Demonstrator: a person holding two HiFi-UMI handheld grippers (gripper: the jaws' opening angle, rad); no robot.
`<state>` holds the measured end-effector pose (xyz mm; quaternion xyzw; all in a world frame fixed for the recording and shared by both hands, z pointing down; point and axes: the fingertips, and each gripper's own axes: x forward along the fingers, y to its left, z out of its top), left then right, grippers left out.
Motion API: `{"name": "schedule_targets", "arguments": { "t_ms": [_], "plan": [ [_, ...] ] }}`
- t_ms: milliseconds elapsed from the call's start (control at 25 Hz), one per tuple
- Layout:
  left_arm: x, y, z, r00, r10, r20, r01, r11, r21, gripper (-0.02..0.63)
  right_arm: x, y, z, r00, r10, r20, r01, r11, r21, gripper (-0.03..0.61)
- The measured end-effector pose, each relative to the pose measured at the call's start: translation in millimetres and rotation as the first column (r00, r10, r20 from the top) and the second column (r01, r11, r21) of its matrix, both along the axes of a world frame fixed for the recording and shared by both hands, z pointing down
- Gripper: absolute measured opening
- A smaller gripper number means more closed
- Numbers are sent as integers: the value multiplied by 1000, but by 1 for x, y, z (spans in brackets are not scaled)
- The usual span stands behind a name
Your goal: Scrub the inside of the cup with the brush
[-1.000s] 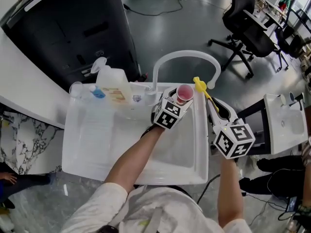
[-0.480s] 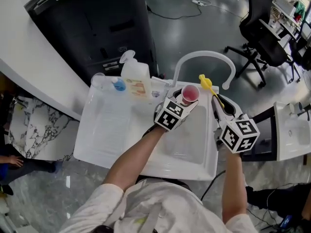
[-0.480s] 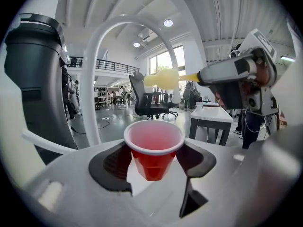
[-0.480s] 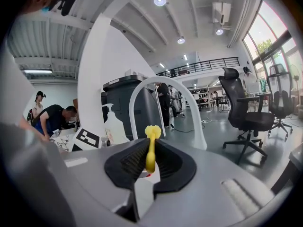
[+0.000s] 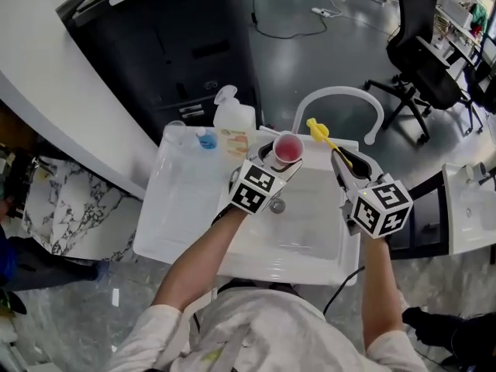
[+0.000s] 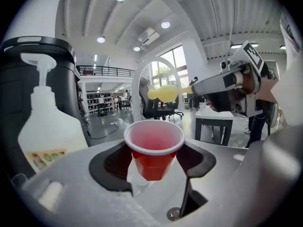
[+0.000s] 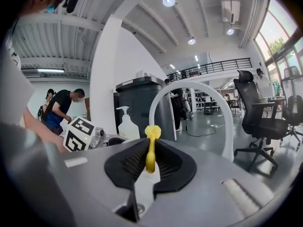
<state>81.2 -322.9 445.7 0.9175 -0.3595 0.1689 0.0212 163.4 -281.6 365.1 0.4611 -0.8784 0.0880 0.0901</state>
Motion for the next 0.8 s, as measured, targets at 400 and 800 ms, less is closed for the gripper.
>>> {"name": "schedule_targets", "arguments": {
  "t_ms": [400,800],
  "plan": [
    [-52,-3,-31,998,-18,60,15,998,60,298,-38,-4,-15,998,-68,6,68,997,20,34],
    [-50,-6,-32,971,44,237,-69,993,99,298,-50,6,-27,977,-195,-86,196,981,1,34]
  ]
}}
